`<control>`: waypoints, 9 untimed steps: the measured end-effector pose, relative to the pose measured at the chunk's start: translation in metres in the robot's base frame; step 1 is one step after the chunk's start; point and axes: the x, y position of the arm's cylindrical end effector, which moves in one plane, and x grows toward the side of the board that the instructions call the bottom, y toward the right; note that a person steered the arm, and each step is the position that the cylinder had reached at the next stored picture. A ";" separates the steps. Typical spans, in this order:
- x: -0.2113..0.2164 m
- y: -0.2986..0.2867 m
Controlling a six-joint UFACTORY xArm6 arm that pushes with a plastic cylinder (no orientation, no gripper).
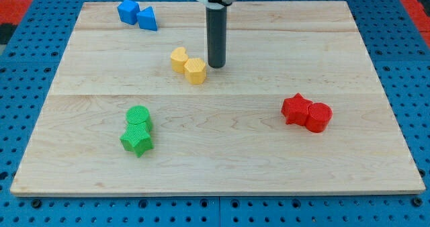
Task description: Separate the yellow hexagon and the yellow heart
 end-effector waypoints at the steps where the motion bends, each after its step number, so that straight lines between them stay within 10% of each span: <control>1: 0.021 -0.003; 9: -0.093 -0.166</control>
